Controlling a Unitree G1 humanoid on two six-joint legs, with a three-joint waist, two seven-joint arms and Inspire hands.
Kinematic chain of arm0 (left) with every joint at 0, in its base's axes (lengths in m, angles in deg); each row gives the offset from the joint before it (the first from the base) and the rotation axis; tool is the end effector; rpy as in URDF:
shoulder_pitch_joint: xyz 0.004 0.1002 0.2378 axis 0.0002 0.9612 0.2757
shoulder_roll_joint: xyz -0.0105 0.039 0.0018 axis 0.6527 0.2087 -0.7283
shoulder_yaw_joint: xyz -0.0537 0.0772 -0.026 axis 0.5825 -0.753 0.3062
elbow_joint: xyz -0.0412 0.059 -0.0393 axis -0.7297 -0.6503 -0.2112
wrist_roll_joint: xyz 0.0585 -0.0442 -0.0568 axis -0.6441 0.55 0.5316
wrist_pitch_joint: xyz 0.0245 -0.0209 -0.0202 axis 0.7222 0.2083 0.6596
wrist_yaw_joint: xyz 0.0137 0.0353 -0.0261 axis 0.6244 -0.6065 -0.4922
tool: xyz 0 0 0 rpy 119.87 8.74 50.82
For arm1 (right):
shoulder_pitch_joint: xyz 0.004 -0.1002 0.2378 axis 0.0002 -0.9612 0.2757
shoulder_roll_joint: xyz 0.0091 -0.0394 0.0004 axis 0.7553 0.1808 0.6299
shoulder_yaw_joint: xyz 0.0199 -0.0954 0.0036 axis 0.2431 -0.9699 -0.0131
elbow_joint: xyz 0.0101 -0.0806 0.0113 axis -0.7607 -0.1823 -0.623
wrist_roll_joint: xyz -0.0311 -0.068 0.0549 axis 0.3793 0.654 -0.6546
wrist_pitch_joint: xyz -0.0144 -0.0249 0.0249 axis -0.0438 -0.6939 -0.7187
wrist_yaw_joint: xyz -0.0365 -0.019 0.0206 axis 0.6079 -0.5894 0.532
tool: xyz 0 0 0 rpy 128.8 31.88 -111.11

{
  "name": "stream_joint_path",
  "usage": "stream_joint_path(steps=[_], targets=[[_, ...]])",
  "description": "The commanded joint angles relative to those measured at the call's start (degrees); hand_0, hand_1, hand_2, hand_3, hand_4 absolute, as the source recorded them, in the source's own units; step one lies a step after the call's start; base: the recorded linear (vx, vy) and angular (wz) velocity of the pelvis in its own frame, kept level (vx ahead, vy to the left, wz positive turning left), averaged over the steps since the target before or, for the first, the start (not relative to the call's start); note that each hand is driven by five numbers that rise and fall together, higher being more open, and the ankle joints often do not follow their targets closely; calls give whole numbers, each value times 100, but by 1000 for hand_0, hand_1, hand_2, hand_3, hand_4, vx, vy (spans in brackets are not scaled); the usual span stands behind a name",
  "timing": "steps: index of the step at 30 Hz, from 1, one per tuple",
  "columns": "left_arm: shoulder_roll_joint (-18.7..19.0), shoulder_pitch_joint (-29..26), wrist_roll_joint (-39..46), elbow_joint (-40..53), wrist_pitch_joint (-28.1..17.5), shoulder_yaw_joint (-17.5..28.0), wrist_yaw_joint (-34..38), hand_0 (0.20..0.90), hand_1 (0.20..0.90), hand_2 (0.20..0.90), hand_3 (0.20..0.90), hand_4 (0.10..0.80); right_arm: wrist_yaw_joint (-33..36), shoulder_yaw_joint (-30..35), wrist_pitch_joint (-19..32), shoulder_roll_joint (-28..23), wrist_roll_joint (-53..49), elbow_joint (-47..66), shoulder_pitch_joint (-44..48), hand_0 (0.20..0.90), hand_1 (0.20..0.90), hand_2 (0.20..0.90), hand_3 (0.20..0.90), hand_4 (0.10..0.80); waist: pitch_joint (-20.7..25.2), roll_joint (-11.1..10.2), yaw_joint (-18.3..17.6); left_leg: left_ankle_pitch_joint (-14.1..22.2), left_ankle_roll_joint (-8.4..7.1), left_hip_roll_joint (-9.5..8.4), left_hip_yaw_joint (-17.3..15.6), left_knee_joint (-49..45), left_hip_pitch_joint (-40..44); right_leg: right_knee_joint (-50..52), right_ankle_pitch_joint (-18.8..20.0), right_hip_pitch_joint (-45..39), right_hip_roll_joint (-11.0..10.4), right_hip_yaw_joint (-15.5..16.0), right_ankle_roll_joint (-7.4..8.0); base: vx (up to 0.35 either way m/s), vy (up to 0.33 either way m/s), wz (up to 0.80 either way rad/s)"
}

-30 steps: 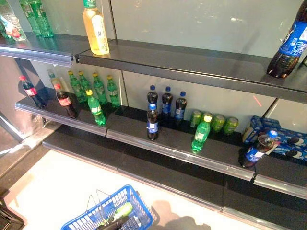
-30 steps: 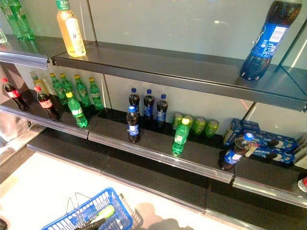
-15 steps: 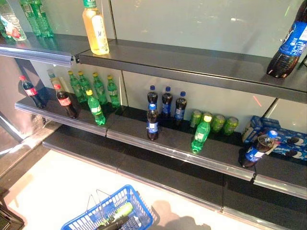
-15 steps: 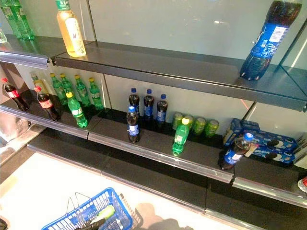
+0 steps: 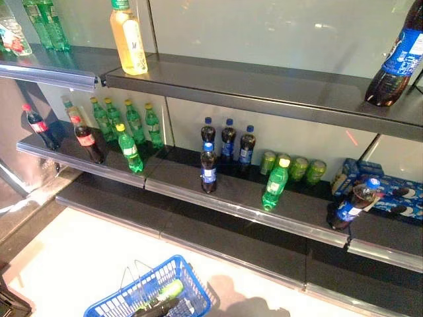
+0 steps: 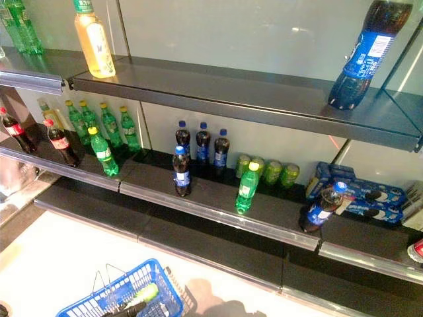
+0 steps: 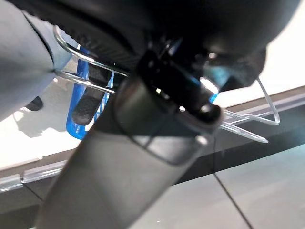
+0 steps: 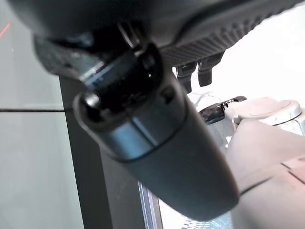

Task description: Pick up the drink and place into the basket.

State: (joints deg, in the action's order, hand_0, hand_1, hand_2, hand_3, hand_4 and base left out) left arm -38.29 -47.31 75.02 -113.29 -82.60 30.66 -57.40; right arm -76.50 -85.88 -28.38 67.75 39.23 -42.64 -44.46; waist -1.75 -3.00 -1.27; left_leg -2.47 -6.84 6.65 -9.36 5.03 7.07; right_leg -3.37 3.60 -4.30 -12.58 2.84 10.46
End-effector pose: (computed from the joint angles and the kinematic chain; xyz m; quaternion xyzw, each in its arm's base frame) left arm 0.0427 0.2553 -0.0983 -0.2921 0.5037 0.1229 0.8037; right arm 0.0348 -0.2519 -0.1000 0.0249 0.5910 -0.1458 0.7930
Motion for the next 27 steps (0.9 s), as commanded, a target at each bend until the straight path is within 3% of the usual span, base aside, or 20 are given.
stream_joint_path(steps=[1, 4, 5, 6, 7, 10, 11, 12, 15, 17, 18, 20, 22, 27], targets=[[72, -625, -63, 64, -312, 128, -752, 300, 300, 300, 200, 100, 96, 277, 184, -247, -182, -128, 423, 900, 900, 900, 900, 800, -398, -10, -99, 570, 616, -457, 99, -59, 205, 238, 334, 236, -141, 99, 70, -27, 101, -47], [132, -665, -45, 74, -313, 189, -754, 300, 300, 300, 200, 100, 26, 373, 291, -227, -138, -199, 327, 900, 900, 900, 900, 800, -429, -87, -156, 613, 623, -498, -24, -65, 201, 154, 641, 396, -212, -22, 165, -39, 28, -82], [159, -685, -129, 81, -348, 222, -764, 300, 300, 300, 200, 100, 3, 420, 339, -195, -112, -247, 267, 900, 900, 900, 900, 800, -486, -124, -185, 664, 601, -501, -115, -84, 240, 22, 818, 468, -229, 81, 225, -146, -29, -116], [196, -671, -97, 139, -388, 270, -691, 300, 300, 300, 200, 100, -86, 455, 421, -145, -9, -272, 209, 900, 900, 900, 900, 800, -543, -173, -160, 643, 559, -475, -318, -130, 224, 98, 1010, 735, -261, 421, 267, -181, -47, -160], [211, -638, -86, 168, -421, 313, -674, 300, 300, 300, 200, 100, -123, 459, 426, -123, 52, -262, 179, 900, 900, 900, 900, 800, -586, -167, -121, 676, 556, -438, -460, -177, 246, 206, 1014, 774, -261, 644, 277, -172, -52, -168], [238, -636, -110, 195, -399, 360, -695, 300, 300, 300, 200, 100, -105, 452, 452, -112, -31, -272, 158, 900, 900, 900, 900, 800, -603, -153, -105, 676, 603, -425, -586, -207, 217, 398, 911, 803, -205, 728, 229, -123, -5, -100], [301, -672, -123, 187, -399, 325, -814, 300, 300, 300, 200, 100, -85, 438, 449, -96, -165, -285, 144, 900, 900, 900, 900, 800, -581, -103, -145, 646, 765, -432, -749, -240, 120, 936, 625, 811, -41, 651, 90, -223, -14, -81], [295, -691, -69, 211, -384, 273, -807, 300, 300, 300, 200, 100, -72, 413, 399, -87, -164, -273, 176, 900, 900, 900, 900, 800, -555, -82, -174, 636, 824, -425, -843, -253, 83, 1204, 528, 815, 40, 642, 39, -215, -42, -74], [268, -720, 25, 255, -375, 229, -744, 300, 300, 300, 200, 100, -36, 367, 334, -74, -171, -262, 235, 900, 900, 900, 900, 800, -520, -78, -189, 660, 849, -424, -996, -236, 99, 1234, 504, 796, 76, 742, 9, -29, -37, -67], [245, -710, 51, 301, -374, 222, -718, 300, 300, 300, 200, 100, -12, 336, 281, -55, -127, -267, 272, 900, 900, 900, 900, 800, -490, -88, -185, 695, 836, -429, -1168, -217, 156, 1100, 481, 748, 108, 967, 2, 37, -69, -116], [219, -713, 189, 376, -346, 194, -627, 300, 300, 300, 200, 100, 3, 287, 200, -48, -6, -285, 315, 900, 900, 900, 900, 800, -455, -82, -147, 718, 789, -433, -1452, -171, 262, 802, 383, 650, 168, 1468, -40, 148, -96, -133], [140, -699, 309, 635, -198, 163, -415, 300, 300, 300, 200, 100, 37, 200, 41, -34, 58, -262, 373, 900, 900, 900, 900, 800, -410, -23, -75, 881, 741, -464, -1662, -120, 509, 426, 330, 487, 233, 1835, -83, 249, -161, -128], [116, -660, 258, 671, -144, 125, -474, 300, 300, 300, 200, 100, 73, 156, 46, -41, -95, -258, 386, 900, 900, 900, 900, 800, -363, 7, -137, 893, 744, -443, -1666, -213, 518, 329, 252, 468, 399, 1640, -238, 178, -150, -103], [-8, -586, 298, 692, -206, 113, -493, 300, 300, 300, 200, 100, 142, 171, 150, -26, -32, -208, 318, 900, 900, 900, 900, 800, -269, 56, -257, 883, 670, -327, -1757, -415, 428, 183, 129, 341, 549, 1457, -420, 130, -97, -20]])
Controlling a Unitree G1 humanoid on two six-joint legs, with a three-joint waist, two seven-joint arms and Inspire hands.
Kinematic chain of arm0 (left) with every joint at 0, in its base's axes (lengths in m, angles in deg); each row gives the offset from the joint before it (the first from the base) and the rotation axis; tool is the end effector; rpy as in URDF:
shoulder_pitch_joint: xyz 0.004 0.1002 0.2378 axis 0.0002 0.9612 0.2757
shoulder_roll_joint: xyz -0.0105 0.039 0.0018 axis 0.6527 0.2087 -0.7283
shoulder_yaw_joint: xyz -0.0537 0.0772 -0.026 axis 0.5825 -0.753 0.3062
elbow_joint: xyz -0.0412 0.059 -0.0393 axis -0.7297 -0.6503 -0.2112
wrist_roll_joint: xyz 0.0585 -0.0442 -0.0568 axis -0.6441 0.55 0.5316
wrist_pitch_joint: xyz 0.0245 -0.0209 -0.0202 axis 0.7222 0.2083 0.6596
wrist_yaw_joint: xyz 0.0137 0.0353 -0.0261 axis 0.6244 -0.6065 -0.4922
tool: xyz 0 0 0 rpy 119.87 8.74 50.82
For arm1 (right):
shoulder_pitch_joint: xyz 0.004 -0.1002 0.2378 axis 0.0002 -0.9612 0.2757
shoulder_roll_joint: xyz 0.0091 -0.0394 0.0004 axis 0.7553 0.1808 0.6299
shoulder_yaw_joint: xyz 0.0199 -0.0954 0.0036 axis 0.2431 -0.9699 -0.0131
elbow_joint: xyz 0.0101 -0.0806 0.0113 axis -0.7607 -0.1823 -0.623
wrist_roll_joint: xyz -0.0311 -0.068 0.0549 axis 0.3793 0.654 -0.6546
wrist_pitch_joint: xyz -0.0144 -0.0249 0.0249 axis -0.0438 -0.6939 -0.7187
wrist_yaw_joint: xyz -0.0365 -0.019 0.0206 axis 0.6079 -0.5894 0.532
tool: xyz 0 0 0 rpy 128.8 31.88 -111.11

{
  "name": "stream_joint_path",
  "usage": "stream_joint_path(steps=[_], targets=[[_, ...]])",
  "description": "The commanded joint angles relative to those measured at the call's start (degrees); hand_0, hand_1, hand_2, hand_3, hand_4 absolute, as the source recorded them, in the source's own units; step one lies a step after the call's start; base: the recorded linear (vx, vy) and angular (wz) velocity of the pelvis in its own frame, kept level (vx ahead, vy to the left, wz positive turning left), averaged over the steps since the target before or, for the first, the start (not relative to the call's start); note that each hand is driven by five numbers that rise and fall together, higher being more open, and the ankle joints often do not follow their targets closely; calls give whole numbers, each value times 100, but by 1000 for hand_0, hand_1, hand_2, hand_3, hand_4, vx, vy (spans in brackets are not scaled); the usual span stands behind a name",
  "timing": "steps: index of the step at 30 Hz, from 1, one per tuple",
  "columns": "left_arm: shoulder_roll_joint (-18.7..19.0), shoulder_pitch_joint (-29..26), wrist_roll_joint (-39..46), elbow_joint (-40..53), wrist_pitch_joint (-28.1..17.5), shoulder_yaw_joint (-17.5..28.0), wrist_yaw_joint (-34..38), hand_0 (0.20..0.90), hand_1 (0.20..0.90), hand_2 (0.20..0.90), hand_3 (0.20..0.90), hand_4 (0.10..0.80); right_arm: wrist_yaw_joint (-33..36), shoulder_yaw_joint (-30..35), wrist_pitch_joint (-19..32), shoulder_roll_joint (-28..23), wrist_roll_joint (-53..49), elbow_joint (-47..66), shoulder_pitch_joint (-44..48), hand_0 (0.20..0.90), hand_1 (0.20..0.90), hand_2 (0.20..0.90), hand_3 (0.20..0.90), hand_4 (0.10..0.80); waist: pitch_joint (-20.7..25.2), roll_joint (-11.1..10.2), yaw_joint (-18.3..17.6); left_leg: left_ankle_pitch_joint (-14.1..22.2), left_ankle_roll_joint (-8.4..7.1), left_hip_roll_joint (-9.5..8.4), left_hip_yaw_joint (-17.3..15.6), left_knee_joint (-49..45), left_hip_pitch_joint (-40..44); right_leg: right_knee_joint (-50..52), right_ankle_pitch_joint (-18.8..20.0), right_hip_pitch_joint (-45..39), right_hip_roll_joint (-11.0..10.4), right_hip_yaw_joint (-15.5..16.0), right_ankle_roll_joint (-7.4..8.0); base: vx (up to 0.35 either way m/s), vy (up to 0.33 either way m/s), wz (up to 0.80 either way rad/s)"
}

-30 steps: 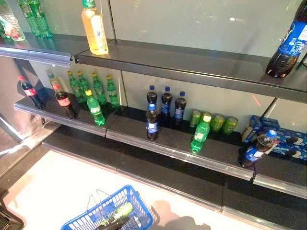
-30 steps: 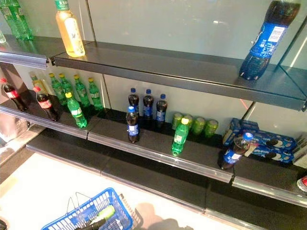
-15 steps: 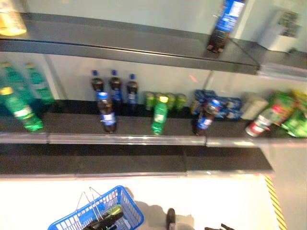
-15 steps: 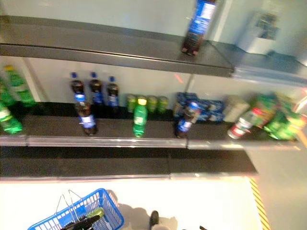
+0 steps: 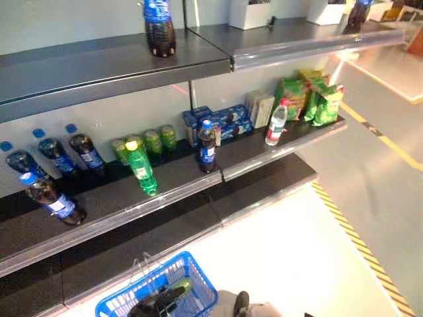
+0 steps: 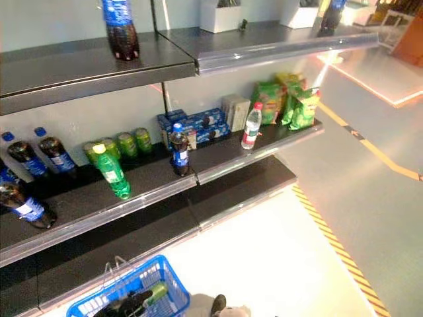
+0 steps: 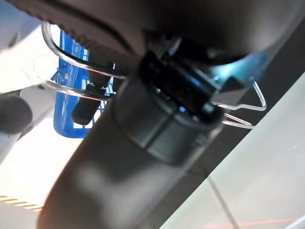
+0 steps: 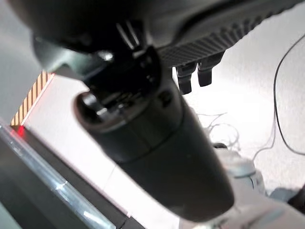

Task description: Pick up the drink and place into the basket.

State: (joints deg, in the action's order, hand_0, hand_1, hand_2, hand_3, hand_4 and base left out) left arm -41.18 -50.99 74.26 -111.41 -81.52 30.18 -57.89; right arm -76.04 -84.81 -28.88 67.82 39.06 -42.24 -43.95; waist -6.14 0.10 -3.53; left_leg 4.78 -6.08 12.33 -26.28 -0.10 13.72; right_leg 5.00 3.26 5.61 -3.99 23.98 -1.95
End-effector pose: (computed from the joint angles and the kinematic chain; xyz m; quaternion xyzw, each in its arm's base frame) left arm 0.0711 0.2366 -0.0994 -0.3095 0.4828 0.0758 0.8157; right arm 0.0388 -0.2523 -0.0995 0.0301 0.5857 -0.1552 0.7949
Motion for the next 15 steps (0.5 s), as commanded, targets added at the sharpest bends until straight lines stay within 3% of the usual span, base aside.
stream_joint_path(steps=[1, 5, 10, 11, 12, 13, 14, 15], targets=[[265, -224, 365, 520, -308, 154, -435, 300, 300, 300, 200, 100, 79, 67, 233, -36, -9, -256, 263, 900, 900, 900, 900, 800, 191, -250, -46, 150, 575, -863, -76, 64, -260, -671, 125, -683, -282, -689, 790, 114, -136, -3], [226, -274, 320, 491, -311, 121, -423, 300, 300, 300, 200, 100, 44, 73, 323, -26, -80, -250, 235, 900, 900, 900, 900, 800, 245, -269, -84, 101, 451, -692, -42, -294, -409, -677, -45, -822, -154, -794, 638, 98, -196, 2], [160, -306, 468, 501, -377, 91, -362, 300, 300, 300, 200, 100, 52, 20, 340, -43, -86, -213, 246, 900, 900, 900, 900, 800, 203, -286, -72, -413, 69, -337, 234, -1533, -739, -602, -241, -908, 28, -860, 341, 31, -199, -17], [150, -322, 488, 509, -389, 98, -338, 300, 300, 300, 200, 100, 82, -7, 315, -65, -136, -172, 273, 900, 900, 900, 900, 800, 165, -359, -54, -734, 31, -240, 346, -2037, -933, -539, -186, -831, 15, -840, 187, 3, -325, -37], [129, -292, 582, 490, -451, 141, -317, 300, 300, 300, 200, 100, 60, -106, 299, -127, -146, -112, 320, 900, 900, 900, 900, 800, 58, -408, -3, -918, 18, -225, 1020, -3044, -1425, -390, -241, -829, 60, -1111, 35, 30, -286, -45], [119, -257, 645, 518, -447, 174, -295, 300, 300, 300, 200, 100, 34, -142, 294, -172, -114, -89, 339, 900, 900, 900, 900, 800, -15, -422, 85, -818, 166, -595, 1652, -3451, -1780, -306, -235, -843, 58, -1412, 27, 138, -150, -76], [111, -213, 712, 532, -456, 208, -284, 300, 300, 300, 200, 100, 20, -189, 289, -202, -72, -74, 368, 900, 900, 900, 900, 800, -63, -390, 179, -631, 321, -982, 2011, -3415, -1957, -261, -240, -869, 89, -1677, 73, 129, 10, -115], [104, -160, 750, 554, -468, 245, -282, 300, 300, 300, 200, 100, 0, -201, 286, -224, -11, -80, 398, 900, 900, 900, 900, 800, -79, -380, 238, -576, 405, -1149, 2109, -3203, -2006, -260, -247, -892, 116, -1880, 107, 93, 27, -97]])
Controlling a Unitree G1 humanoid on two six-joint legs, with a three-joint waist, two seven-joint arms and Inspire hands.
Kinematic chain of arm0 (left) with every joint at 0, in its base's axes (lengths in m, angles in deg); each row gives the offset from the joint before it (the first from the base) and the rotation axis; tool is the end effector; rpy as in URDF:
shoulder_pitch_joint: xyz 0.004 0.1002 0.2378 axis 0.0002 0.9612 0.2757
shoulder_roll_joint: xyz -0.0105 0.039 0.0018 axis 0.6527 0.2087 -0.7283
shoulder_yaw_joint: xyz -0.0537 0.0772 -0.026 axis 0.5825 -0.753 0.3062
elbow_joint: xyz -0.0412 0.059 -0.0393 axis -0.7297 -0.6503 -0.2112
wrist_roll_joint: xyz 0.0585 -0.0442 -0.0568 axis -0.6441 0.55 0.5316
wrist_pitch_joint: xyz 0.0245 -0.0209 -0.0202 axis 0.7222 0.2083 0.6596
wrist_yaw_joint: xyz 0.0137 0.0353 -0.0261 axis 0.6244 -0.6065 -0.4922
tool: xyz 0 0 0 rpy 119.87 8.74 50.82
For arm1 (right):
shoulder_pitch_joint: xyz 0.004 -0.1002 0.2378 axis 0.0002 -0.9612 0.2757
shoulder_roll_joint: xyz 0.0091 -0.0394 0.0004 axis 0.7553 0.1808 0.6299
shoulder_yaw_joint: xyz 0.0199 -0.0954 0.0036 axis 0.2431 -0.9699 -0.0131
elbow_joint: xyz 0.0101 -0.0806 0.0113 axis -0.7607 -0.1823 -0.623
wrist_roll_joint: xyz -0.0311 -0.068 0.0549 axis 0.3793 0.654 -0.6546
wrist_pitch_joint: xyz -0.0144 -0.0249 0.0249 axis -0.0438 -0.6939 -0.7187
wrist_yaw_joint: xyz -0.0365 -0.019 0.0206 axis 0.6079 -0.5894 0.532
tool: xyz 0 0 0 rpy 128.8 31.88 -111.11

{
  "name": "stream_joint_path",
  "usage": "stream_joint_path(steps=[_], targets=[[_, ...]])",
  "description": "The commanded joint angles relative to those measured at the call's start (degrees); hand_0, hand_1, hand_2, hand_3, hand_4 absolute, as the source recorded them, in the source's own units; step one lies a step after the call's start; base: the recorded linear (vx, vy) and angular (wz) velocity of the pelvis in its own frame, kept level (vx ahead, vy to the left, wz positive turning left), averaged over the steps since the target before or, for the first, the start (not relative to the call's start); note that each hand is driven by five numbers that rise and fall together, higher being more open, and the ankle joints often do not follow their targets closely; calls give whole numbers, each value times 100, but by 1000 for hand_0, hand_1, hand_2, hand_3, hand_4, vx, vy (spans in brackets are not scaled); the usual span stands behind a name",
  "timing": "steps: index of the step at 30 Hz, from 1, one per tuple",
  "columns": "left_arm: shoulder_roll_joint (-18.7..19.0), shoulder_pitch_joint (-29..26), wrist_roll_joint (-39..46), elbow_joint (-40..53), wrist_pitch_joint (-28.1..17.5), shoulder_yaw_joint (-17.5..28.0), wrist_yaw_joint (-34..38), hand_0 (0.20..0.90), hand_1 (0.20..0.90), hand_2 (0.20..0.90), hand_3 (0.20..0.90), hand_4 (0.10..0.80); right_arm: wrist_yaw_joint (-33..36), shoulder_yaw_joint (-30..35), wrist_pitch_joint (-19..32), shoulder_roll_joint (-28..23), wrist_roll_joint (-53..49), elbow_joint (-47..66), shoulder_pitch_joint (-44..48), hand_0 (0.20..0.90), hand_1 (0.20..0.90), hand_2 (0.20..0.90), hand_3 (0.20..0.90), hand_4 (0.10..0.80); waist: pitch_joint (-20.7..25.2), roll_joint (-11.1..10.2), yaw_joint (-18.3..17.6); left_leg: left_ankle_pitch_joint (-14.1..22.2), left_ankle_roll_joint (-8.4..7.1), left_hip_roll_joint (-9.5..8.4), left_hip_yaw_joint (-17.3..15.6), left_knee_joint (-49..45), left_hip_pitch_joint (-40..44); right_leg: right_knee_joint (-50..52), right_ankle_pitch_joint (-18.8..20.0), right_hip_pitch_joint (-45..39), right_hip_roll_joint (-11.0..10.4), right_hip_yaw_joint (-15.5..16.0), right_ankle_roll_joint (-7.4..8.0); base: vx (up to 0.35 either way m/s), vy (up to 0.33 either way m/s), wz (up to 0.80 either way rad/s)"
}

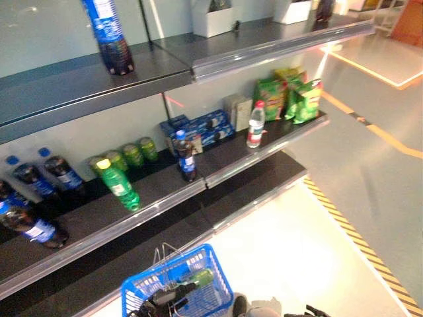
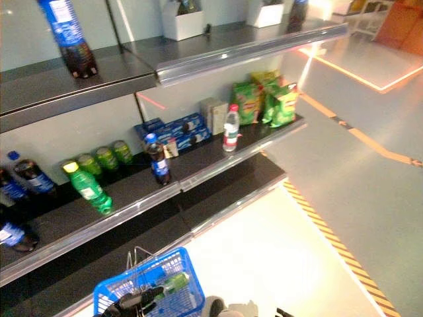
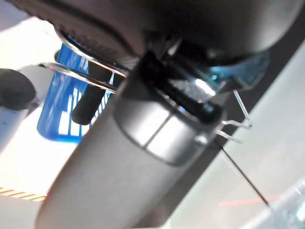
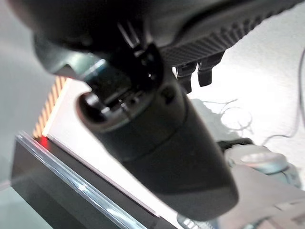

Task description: Pick up the drink and place into the basket.

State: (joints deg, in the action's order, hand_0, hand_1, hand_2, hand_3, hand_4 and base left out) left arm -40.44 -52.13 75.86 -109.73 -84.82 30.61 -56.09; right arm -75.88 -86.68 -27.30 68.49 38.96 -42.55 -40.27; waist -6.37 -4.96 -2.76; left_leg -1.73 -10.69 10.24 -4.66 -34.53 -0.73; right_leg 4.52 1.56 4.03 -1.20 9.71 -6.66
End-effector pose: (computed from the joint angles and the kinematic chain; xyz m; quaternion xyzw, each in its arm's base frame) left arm 0.0851 0.2423 -0.0941 -0.2947 0.4404 0.0915 0.8431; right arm 0.0627 -0.2462 -0.0981 0.0220 0.5570 -0.1331 0.8195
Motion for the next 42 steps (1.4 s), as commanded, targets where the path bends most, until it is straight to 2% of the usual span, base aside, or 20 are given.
stream_joint_path(steps=[1, 2, 3, 4, 5, 7, 9, 13, 14, 17, 22, 28, 30, 33, 34, 38, 39, 40, 41, 42], targets=[[29, -46, 591, 386, -138, 201, -463, 300, 300, 300, 200, 100, -16, -14, 127, -291, -1, -50, 30, 900, 900, 900, 900, 800, -57, 127, 161, 75, 866, -940, -53, 240, -561, -212, -77, -734, -163, -452, 578, 91, 30, -122], [43, 17, 594, 402, -136, 229, -524, 300, 300, 300, 200, 100, -22, -10, 126, -308, 30, -68, 57, 900, 900, 900, 900, 800, -57, 154, 186, 96, 906, -964, 18, 549, -581, -228, -99, -759, -115, -586, 613, 207, 88, -151], [83, 145, 557, 434, -151, 239, -646, 300, 300, 300, 200, 100, -11, 23, 52, -352, -41, -134, 147, 900, 900, 900, 900, 800, -87, 244, 249, -44, 864, -715, 0, 1730, -461, -301, -196, -901, 20, -889, 702, 246, 96, -189], [83, 161, 526, 442, -149, 241, -656, 300, 300, 300, 200, 100, -16, 24, 35, -362, -65, -147, 159, 900, 900, 900, 900, 800, -101, 258, 269, -122, 828, -687, -8, 1977, -401, -318, -222, -951, 40, -941, 713, 328, 108, -140], [65, 201, 527, 429, -183, 269, -671, 300, 300, 300, 200, 100, -18, -35, 14, -381, -61, -164, 213, 900, 900, 900, 900, 800, -151, 346, 402, -236, 776, -894, 256, 2603, -511, -382, -289, -1108, 116, -1128, 738, 267, 46, -57], [48, 294, 531, 362, -265, 303, -771, 300, 300, 300, 200, 100, -12, -96, 5, -386, -58, -186, 251, 900, 900, 900, 900, 800, -190, 439, 560, -422, 720, -1091, 521, 3086, -680, -421, -367, -1304, 222, -1375, 731, 316, 45, -47], [51, 368, 539, 319, -297, 342, -904, 300, 300, 300, 200, 100, 2, -75, 74, -390, 21, -173, 197, 900, 900, 900, 900, 800, -197, 506, 629, -556, 708, -1224, 526, 3197, -858, -475, -455, -1509, 281, -1575, 732, 252, 59, -93], [52, 367, 613, 262, -294, 410, -965, 300, 300, 300, 200, 100, 12, -55, 153, -392, 113, -160, 134, 900, 900, 900, 900, 800, -167, 479, 641, -455, 795, -1342, 582, 3177, -792, -512, -520, -1625, 221, -1628, 786, 204, 83, -74], [64, 322, 603, 197, -292, 425, -908, 300, 300, 300, 200, 100, -34, -21, 227, -396, 179, -190, 86, 900, 900, 900, 900, 800, -105, 483, 571, -375, 847, -1310, 432, 3294, -574, -509, -540, -1655, 146, -1484, 843, 227, 98, -75], [123, 209, 631, 82, -307, 395, -996, 300, 300, 300, 200, 100, -169, -4, 380, -405, 247, -262, 24, 900, 900, 900, 900, 800, -25, 467, 516, -249, 940, -1304, 351, 3463, -240, -517, -551, -1686, 51, -1306, 900, 212, 80, -50], [176, 66, 728, 45, -309, 262, -988, 300, 300, 300, 200, 100, -168, 0, 342, -319, 233, -245, 42, 900, 900, 900, 900, 800, 68, 457, 476, -75, 1076, -1312, 267, 3612, 167, -350, -543, -1521, -110, -1010, 990, 130, 66, -31], [213, 12, 664, -7, -274, 212, -930, 300, 300, 300, 200, 100, -112, 44, 285, -277, 248, -279, 79, 900, 900, 900, 900, 800, 87, 438, 473, 71, 1223, -1338, 177, 3477, 202, 125, -588, -1305, -252, -954, 1084, 51, 70, -27], [248, -5, 613, -35, -243, 205, -884, 300, 300, 300, 200, 100, -98, 54, 278, -257, 217, -292, 100, 900, 900, 900, 900, 800, 72, 441, 465, 79, 1310, -1397, 182, 3542, 279, 802, -286, -915, -317, -811, 1226, 49, 92, -9], [303, -22, 633, -20, -201, 240, -822, 300, 300, 300, 200, 100, -133, 41, 252, -252, 238, -238, 127, 900, 900, 900, 900, 800, 6, 514, 437, 96, 1346, -1351, 113, 3656, 432, 1688, 9, -327, -370, -569, 1287, 62, 72, -20], [360, -37, 665, -18, -153, 277, -813, 300, 300, 300, 200, 100, -149, 39, 232, -243, 266, -202, 152, 900, 900, 900, 900, 800, -25, 519, 452, 115, 1318, -1326, 1, 3760, 552, 1685, 194, -137, -599, -332, 1286, 113, 2, -30], [446, -81, 692, 18, -94, 233, -811, 300, 300, 300, 200, 100, -178, 92, 270, -239, 224, -259, 171, 900, 900, 900, 900, 800, -71, 467, 386, 278, 1231, -1341, -68, 3828, 768, 748, 422, 119, -868, -154, 1373, 120, -74, -38], [451, -82, 685, 15, -94, 227, -817, 300, 300, 300, 200, 100, -179, 95, 278, -238, 220, -269, 169, 900, 900, 900, 900, 800, -74, 468, 376, 303, 1229, -1340, -60, 3826, 786, 656, 452, 116, -872, -142, 1384, 133, -109, -37], [465, -86, 686, 18, -91, 215, -823, 300, 300, 300, 200, 100, -187, 108, 305, -239, 216, -291, 159, 900, 900, 900, 900, 800, -88, 449, 336, 358, 1222, -1366, -43, 3825, 834, 458, 569, 222, -902, -155, 1422, 210, -141, -17], [485, -97, 712, 41, -89, 179, -828, 300, 300, 300, 200, 100, -209, 152, 332, -242, 207, -335, 136, 900, 900, 900, 900, 800, -121, 435, 240, 498, 1199, -1391, 11, 3830, 984, 0, 862, 451, -960, -132, 1519, 320, -235, -15], [512, -82, 701, 58, -83, 189, -862, 300, 300, 300, 200, 100, -197, 191, 331, -239, 207, -350, 131, 900, 900, 900, 900, 800, -142, 437, 226, 578, 1177, -1402, -14, 3848, 1107, -181, 1052, 568, -1013, 84, 1568, 354, -265, -1]])
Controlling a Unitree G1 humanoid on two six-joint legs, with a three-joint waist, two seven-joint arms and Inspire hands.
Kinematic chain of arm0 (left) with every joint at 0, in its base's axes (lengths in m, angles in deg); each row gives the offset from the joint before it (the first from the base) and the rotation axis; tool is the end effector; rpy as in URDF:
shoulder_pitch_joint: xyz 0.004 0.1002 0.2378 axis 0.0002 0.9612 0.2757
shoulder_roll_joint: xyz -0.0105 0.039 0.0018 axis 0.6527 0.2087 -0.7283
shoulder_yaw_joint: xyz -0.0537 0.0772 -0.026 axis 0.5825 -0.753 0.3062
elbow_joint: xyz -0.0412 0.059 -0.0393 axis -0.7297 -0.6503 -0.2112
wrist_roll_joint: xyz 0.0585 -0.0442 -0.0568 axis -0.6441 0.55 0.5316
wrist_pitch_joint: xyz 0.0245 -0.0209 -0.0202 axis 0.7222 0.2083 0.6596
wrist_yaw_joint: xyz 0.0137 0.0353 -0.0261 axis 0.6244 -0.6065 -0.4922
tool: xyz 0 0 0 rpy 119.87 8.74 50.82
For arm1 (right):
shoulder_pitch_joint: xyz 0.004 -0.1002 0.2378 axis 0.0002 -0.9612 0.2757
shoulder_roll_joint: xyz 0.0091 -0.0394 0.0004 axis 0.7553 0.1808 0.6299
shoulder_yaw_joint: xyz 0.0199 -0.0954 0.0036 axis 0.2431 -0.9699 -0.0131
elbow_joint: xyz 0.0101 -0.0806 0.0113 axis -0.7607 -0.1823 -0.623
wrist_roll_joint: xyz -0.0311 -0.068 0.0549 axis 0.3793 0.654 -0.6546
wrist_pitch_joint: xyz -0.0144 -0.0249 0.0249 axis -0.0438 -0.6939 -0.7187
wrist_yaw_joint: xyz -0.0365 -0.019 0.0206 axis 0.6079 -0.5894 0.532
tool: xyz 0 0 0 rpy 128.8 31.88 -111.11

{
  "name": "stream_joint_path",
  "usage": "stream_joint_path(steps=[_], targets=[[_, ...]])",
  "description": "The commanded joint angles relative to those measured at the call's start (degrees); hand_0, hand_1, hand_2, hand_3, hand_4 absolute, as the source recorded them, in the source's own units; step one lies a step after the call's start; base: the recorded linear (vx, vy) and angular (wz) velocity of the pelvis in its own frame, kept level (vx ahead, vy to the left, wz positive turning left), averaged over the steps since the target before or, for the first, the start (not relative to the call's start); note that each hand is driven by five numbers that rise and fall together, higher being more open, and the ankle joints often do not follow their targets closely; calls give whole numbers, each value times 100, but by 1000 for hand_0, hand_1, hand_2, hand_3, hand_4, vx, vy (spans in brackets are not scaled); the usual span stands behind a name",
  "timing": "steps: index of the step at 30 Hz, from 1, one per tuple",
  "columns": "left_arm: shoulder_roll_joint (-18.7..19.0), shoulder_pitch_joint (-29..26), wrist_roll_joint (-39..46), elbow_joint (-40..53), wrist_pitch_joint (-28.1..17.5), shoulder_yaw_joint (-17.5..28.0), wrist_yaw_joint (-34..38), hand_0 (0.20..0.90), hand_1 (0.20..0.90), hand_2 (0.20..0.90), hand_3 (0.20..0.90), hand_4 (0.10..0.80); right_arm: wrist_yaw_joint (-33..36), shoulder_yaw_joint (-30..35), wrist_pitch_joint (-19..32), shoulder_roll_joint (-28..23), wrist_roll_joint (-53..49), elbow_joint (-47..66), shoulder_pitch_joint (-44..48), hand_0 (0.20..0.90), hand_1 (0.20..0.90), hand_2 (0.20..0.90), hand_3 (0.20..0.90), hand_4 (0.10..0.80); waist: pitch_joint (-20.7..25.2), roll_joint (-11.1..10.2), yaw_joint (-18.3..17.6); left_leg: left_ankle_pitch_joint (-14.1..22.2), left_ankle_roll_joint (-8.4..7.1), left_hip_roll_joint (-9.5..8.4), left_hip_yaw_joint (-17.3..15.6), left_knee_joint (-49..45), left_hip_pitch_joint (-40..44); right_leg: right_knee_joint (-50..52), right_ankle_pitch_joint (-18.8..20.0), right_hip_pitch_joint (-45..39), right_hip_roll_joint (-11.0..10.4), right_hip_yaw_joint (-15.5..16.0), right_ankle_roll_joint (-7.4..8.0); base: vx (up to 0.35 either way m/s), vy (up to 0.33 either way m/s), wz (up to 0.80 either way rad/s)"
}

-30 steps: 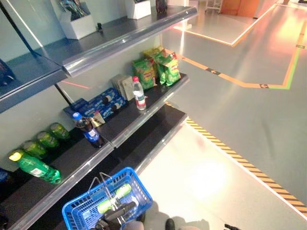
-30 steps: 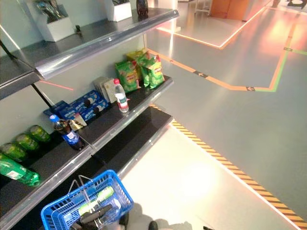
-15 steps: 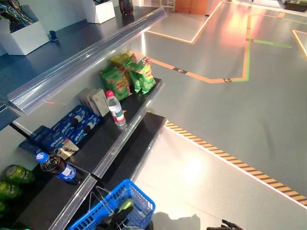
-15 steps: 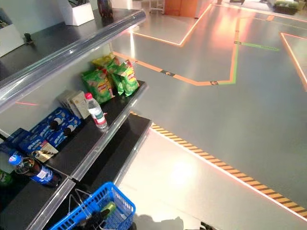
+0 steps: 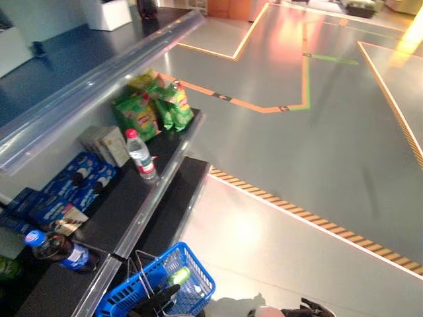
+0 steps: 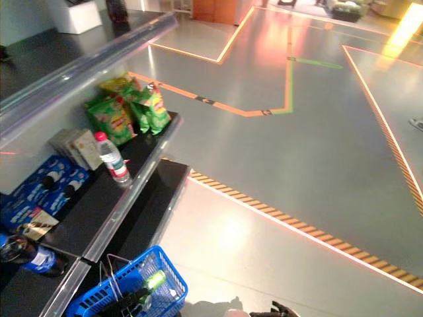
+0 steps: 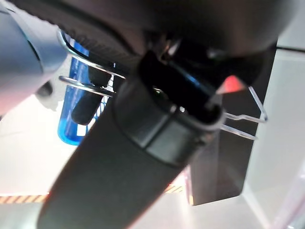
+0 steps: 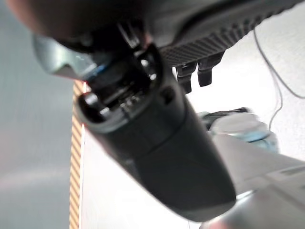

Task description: Pick up the drink and place into the basket.

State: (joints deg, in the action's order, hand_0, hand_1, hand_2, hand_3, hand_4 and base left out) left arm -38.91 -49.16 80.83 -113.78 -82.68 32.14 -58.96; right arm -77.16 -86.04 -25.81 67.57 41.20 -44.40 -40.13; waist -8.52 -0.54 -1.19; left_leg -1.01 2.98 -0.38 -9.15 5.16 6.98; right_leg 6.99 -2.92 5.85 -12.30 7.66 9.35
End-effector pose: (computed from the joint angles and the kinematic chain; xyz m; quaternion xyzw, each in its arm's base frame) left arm 0.0531 0.2524 -0.0980 -0.3437 0.4587 0.1387 0.8076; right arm 0.0591 -0.2522 -0.0969 0.0084 0.5600 -0.1236 0.8192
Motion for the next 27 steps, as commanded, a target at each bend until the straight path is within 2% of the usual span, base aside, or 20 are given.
stream_joint_path(steps=[1, 6, 10, 11, 12, 14, 15, 16, 19, 20, 21, 22, 25, 27], targets=[[370, -348, 196, 482, -299, 62, -597, 300, 300, 300, 200, 100, -58, 138, 177, -145, -4, -177, 119, 900, 900, 900, 900, 800, 63, -3, 86, 552, -187, -344, 400, -124, 400, -411, 1546, 385, 59, 408, -26, 264, -227, 8], [293, -274, 124, 510, -359, 128, -554, 300, 300, 300, 200, 100, -35, 138, 137, -132, -4, -215, 155, 900, 900, 900, 900, 800, 134, 12, 90, 724, -171, -316, 367, -302, 493, -503, 1423, 142, 153, 447, -82, 192, -192, 18], [232, -232, 49, 606, -320, 143, -468, 300, 300, 300, 200, 100, -16, 68, 147, -88, -77, -200, 153, 900, 900, 900, 900, 800, 215, 22, 28, 822, -233, -163, 327, -513, 582, -407, 1166, -18, 292, 428, -194, 207, -227, -1], [160, -200, 106, 684, -329, 102, -385, 300, 300, 300, 200, 100, -10, -5, 132, -87, -109, -147, 187, 900, 900, 900, 900, 800, 249, 15, 17, 838, -328, -40, 288, -779, 539, -360, 1007, -140, 393, 418, -333, 234, -284, 14], [125, -182, 131, 722, -331, 100, -360, 300, 300, 300, 200, 100, -2, -36, 111, -88, -104, -113, 195, 900, 900, 900, 900, 800, 257, 16, 29, 821, -362, 2, 274, -895, 482, -376, 962, -204, 421, 437, -382, 235, -306, 7], [60, -150, 117, 796, -336, 127, -345, 300, 300, 300, 200, 100, -33, -89, 128, -90, -77, -79, 216, 900, 900, 900, 900, 800, 264, 0, 74, 699, -459, 93, 312, -1264, 359, -386, 858, -304, 464, 501, -492, 149, -238, 5], [-12, -128, 162, 838, -348, 160, -359, 300, 300, 300, 200, 100, -35, -153, 126, -102, -71, -8, 231, 900, 900, 900, 900, 800, 269, -2, 125, 343, -619, 210, 407, -1825, 165, -403, 759, -394, 513, 565, -622, 155, -266, -3], [-36, -130, 192, 844, -353, 169, -367, 300, 300, 300, 200, 100, -30, -169, 134, -111, -75, 16, 235, 900, 900, 900, 900, 800, 263, 1, 144, 203, -672, 244, 453, -2048, 46, -418, 726, -431, 526, 584, -666, 124, -229, -2], [-83, -128, 233, 867, -355, 179, -352, 300, 300, 300, 200, 100, -8, -188, 147, -132, -53, 47, 244, 900, 900, 900, 900, 800, 217, -34, 198, 33, -715, 224, 531, -2608, -210, -441, 659, -536, 516, 583, -740, 54, -113, -14], [-127, -115, 216, 909, -331, 173, -360, 300, 300, 300, 200, 100, 20, -180, 155, -181, -64, 74, 260, 900, 900, 900, 900, 800, 121, -85, 261, -128, -746, 221, 570, -3364, -686, -444, 564, -685, 503, 541, -837, 79, -165, -23], [-134, -110, 198, 915, -326, 173, -365, 300, 300, 300, 200, 100, 23, -168, 155, -194, -71, 76, 263, 900, 900, 900, 900, 800, 102, -90, 268, -141, -746, 260, 561, -3481, -799, -449, 547, -719, 509, 530, -852, 209, -223, -24], [-155, -80, 184, 897, -338, 103, -392, 300, 300, 300, 200, 100, 8, -145, 174, -238, -107, 57, 291, 900, 900, 900, 900, 800, 3, -96, 335, -84, -668, 332, 484, -3440, -1119, -530, 474, -916, 559, 442, -853, 246, -103, -23], [-173, 8, 229, 841, -372, 134, -392, 300, 300, 300, 200, 100, -16, -236, 131, -260, -135, 13, 442, 900, 900, 900, 900, 800, -56, 135, 506, -118, -653, 41, 315, -1606, -1144, -727, 336, -1179, 862, 223, -729, 326, 1, -38], [-171, 35, 226, 781, -403, 162, -442, 300, 300, 300, 200, 100, -27, -244, 133, -269, -120, 5, 447, 900, 900, 900, 900, 800, -69, 181, 535, -204, -673, -4, 216, -1273, -1134, -766, 293, -1259, 924, 166, -720, 153, 18, -34]])
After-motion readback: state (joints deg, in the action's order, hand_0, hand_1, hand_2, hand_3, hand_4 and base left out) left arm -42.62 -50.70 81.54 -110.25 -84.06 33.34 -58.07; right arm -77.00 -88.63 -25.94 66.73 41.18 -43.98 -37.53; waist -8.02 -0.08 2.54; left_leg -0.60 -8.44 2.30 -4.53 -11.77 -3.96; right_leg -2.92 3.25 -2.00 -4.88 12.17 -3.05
